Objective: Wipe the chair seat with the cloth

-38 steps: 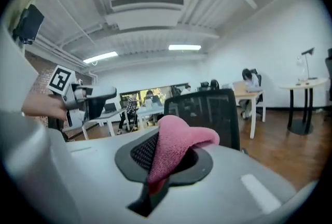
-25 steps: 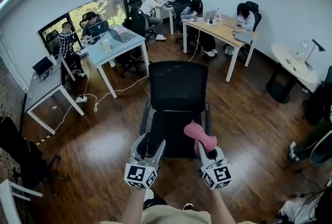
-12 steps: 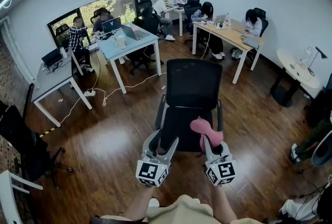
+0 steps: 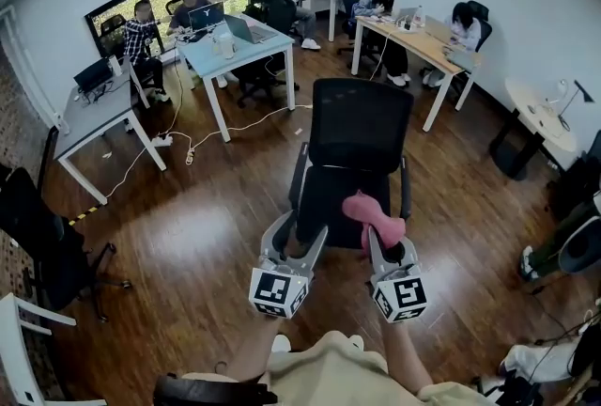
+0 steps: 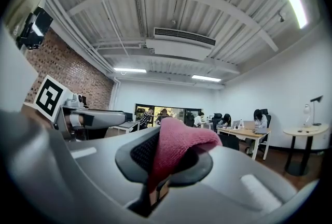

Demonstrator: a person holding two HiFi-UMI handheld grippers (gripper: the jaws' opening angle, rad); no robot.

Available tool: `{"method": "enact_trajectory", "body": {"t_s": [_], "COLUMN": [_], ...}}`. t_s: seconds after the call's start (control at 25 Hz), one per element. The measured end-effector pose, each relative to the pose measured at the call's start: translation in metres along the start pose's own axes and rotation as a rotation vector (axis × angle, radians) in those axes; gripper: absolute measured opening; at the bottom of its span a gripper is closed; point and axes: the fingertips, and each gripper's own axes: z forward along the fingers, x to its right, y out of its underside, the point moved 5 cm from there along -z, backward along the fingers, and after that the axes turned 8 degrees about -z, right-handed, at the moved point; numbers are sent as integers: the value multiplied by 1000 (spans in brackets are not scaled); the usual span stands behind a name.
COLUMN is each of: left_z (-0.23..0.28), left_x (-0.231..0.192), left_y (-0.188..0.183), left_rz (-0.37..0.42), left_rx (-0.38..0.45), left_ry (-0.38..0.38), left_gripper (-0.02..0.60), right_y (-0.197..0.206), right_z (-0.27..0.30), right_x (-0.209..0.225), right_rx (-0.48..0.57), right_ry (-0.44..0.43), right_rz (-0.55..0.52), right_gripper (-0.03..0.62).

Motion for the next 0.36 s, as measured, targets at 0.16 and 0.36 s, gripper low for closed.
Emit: {"method": "enact_trajectory", "body": {"t_s": [0.16, 0.36], "left_z": [-1, 3], "left_x": [2, 14], "left_y": [1, 3], "left_rz": [-7, -6], "left_rx": [-4, -6], "left_ry": [16, 40], "left_gripper": [241, 241], "right_y": [-2, -2], "right_z": [-8, -17], "right_x": [4, 14], "right_rx": [-3, -3], "right_ry": [34, 62], "right_rz": [-2, 5], "right_gripper": [18, 18]}}
